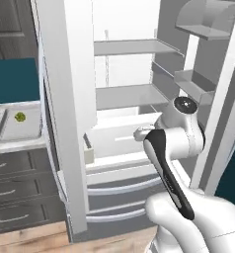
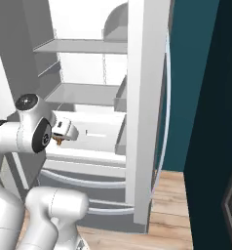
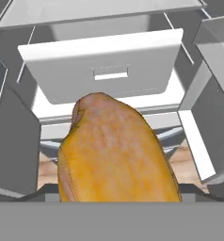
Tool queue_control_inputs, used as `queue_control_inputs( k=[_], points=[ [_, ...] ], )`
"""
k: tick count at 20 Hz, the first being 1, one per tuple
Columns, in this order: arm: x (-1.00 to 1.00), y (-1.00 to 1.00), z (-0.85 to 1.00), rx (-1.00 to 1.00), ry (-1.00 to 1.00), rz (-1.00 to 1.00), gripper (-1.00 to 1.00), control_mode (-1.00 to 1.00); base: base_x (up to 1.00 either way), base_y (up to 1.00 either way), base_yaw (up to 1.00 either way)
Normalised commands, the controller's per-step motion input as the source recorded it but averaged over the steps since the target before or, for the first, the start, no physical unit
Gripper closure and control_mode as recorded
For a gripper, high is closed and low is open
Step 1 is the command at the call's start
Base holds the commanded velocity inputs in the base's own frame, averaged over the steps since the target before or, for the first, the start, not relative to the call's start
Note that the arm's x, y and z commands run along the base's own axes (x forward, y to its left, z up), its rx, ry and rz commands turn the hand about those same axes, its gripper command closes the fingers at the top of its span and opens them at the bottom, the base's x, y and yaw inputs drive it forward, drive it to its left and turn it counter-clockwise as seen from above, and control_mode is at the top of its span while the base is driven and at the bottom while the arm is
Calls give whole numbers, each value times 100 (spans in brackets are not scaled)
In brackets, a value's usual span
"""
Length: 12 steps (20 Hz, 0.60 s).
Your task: Place one broccoli and one chicken drumstick in each tupperware on the nearby counter, to pack two identical lunches.
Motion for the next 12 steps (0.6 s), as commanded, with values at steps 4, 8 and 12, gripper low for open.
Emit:
queue_control_inputs(
  k=[4,8,12],
  points=[
    [0,0,0,0,0,0,100,100,-100,-2,2],
    [0,0,0,0,0,0,100,100,-88,15,3],
    [0,0,0,0,0,0,100,100,-47,73,3]
  ],
)
